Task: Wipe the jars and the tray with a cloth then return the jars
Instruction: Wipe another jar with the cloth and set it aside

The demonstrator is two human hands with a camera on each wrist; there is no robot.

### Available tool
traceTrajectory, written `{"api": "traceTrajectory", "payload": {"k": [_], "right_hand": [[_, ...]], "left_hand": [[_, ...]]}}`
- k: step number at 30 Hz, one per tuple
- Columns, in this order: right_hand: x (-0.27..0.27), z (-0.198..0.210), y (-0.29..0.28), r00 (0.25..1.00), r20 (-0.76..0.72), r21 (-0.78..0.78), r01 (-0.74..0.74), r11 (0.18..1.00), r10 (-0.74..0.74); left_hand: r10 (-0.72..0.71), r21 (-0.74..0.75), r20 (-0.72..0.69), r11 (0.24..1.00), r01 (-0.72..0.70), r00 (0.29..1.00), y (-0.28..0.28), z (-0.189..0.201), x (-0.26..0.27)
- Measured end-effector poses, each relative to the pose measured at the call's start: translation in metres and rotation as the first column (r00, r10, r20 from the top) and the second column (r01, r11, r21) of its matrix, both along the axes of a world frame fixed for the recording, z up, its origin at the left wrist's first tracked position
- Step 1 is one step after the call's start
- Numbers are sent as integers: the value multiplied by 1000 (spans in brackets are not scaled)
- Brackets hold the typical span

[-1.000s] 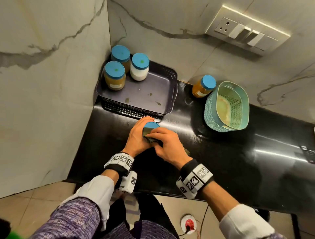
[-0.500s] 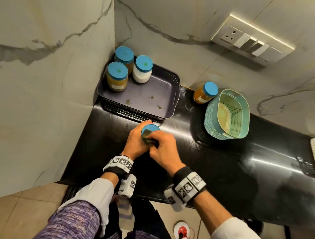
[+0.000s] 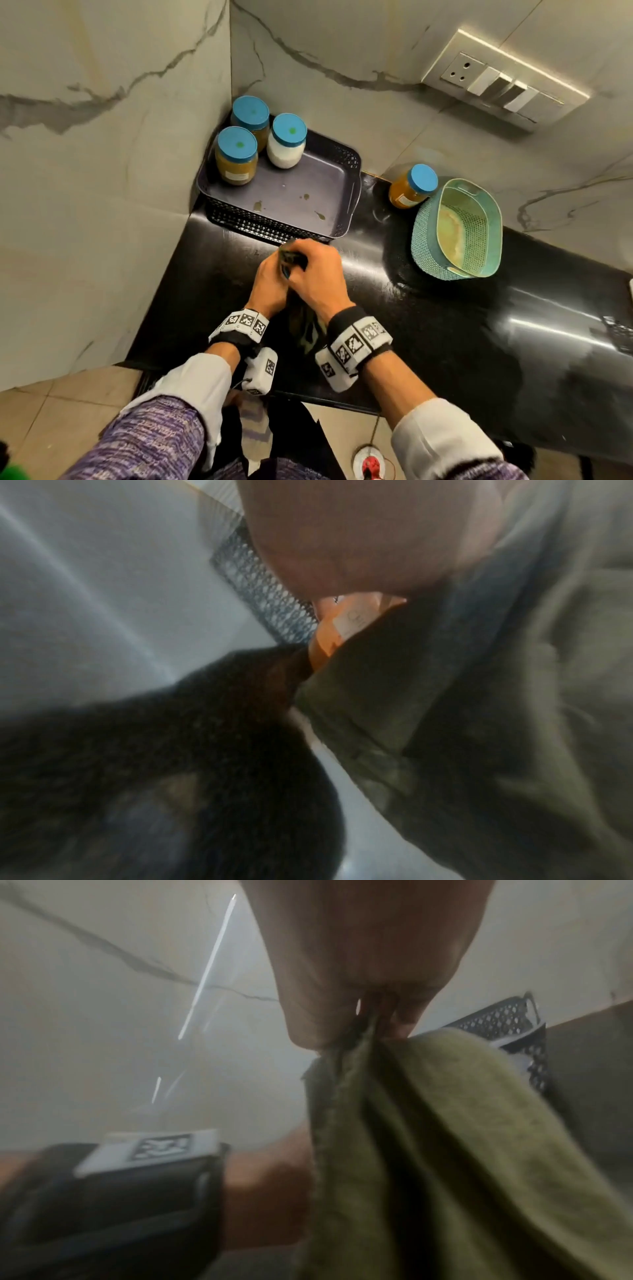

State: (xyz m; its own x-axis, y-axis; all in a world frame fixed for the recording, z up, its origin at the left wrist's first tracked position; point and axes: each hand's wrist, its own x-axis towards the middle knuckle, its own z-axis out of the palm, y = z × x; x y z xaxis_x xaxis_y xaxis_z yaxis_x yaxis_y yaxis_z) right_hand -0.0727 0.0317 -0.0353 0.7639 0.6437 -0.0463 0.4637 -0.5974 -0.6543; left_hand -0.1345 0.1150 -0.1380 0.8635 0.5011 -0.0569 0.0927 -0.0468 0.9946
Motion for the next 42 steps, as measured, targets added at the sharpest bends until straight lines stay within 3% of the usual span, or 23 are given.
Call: {"api": "traceTrajectory", "payload": {"k": [3, 5, 8, 10, 15, 19, 22, 25, 27, 30, 33, 34, 38, 40, 42], "right_hand": [[20, 0, -17, 984, 61, -13, 166, 986, -165], [3, 1, -36, 978, 73, -24, 199, 980, -197], [-24, 1, -29, 996, -26, -3, 80, 997, -80], [-11, 0, -9, 999, -35, 3, 33, 999, -33], [23, 0, -25, 977, 42, -50, 211, 976, -209], [-21, 0, -35, 994, -8, -41, 106, 993, -107], [-3, -1, -9, 1000, -7, -17, 25, 1000, -25], [28, -4, -11, 990, 49, -40, 131, 991, -129], [20, -6, -31, 977, 62, -39, 207, 978, -204], [-25, -6, -50, 989, 23, -57, 148, 987, -147], [-17, -4, -15, 994, -13, 50, 105, 993, -105], [-9, 19, -3, 992, 23, 120, 122, 985, -126], [40, 6, -4, 959, -10, 121, 282, 952, -283], [44, -10, -30, 918, -112, 156, 395, 905, -381], [42, -14, -51, 842, -274, 239, 527, 816, -464]], "left_hand": [[-28, 104, -24, 994, 30, 999, 1, 8, 5], [-60, 90, -6, 994, 60, 998, -2, 9, 5], [-63, 54, 20, 997, 62, 998, -3, 7, 0], [-40, 41, -1, 998, 40, 999, 2, 2, 1], [-61, 101, -44, 993, 66, 997, 0, 11, 6], [-51, 89, 12, 995, 50, 999, -4, 7, 1], [-7, 54, -8, 998, 7, 1000, -4, 1, 1], [-5, 71, -56, 997, 9, 998, -4, 6, 4], [-33, 67, -50, 997, 36, 998, -8, 8, 6], [-59, 81, -63, 995, 64, 996, -16, 6, -5], [-6, 52, -54, 999, 9, 999, -7, 1, 3], [22, 101, -43, 995, -17, 999, 2, 28, 3], [-36, 178, -137, 982, 60, 990, 2, 37, 21], [-54, 227, -146, 970, 86, 988, -6, 39, 18], [-6, 169, -121, 985, 26, 993, -6, 39, 17]]}}
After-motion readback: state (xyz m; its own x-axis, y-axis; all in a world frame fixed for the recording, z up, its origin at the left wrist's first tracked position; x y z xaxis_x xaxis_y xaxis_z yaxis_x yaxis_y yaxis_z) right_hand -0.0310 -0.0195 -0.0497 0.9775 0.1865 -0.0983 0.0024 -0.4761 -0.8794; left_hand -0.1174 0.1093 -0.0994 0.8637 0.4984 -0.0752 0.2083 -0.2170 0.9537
